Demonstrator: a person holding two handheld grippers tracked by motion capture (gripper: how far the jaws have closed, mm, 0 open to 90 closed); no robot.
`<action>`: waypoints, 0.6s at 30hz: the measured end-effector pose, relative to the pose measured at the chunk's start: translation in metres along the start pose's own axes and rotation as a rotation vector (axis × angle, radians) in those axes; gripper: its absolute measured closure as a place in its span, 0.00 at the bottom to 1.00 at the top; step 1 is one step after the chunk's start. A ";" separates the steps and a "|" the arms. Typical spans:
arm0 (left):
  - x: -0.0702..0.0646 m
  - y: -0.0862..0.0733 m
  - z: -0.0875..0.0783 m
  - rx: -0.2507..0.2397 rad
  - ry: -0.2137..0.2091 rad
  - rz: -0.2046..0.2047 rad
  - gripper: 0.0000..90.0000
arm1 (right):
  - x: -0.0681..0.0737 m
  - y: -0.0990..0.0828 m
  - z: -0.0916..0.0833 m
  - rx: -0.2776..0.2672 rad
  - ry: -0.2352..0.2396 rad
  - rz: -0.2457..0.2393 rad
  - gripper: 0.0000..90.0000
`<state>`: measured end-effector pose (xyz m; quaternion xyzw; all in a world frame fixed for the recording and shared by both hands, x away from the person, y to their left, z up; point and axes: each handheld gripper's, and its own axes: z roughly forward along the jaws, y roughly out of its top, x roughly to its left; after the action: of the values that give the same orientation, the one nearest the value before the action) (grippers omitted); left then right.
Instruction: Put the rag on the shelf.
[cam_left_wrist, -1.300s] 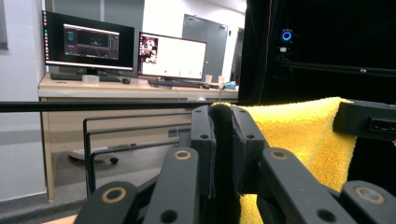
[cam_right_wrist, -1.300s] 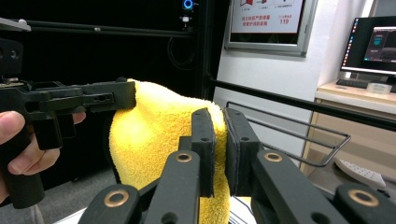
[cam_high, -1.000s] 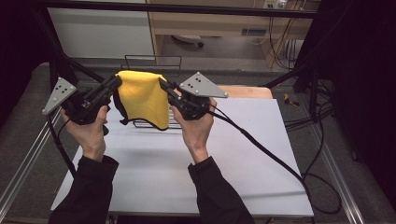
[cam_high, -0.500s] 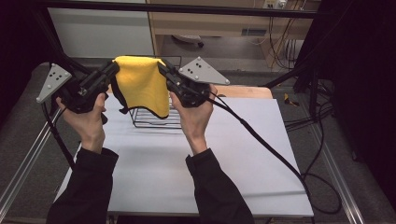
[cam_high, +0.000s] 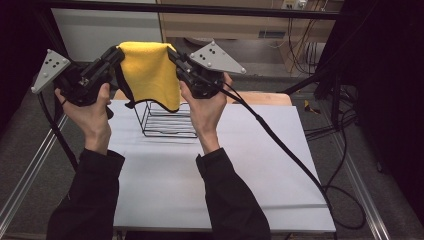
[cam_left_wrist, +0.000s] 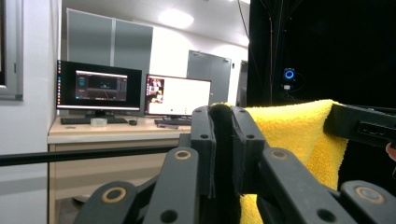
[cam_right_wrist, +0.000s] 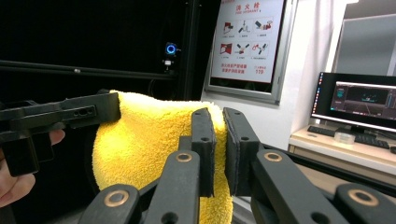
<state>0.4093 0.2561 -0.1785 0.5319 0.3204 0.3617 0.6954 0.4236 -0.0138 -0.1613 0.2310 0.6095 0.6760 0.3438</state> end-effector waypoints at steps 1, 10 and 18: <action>0.000 0.000 0.000 0.000 0.000 0.000 0.90 | 0.000 0.000 0.000 0.000 0.000 0.000 0.93; 0.002 0.019 0.013 -0.010 0.003 0.017 0.90 | -0.007 0.019 0.011 -0.019 -0.016 -0.012 0.93; 0.005 0.028 0.026 -0.011 0.008 0.022 0.90 | -0.014 0.027 0.018 -0.031 -0.029 -0.018 0.93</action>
<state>0.4289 0.2521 -0.1460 0.5299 0.3155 0.3733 0.6930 0.4410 -0.0123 -0.1306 0.2301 0.5958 0.6789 0.3622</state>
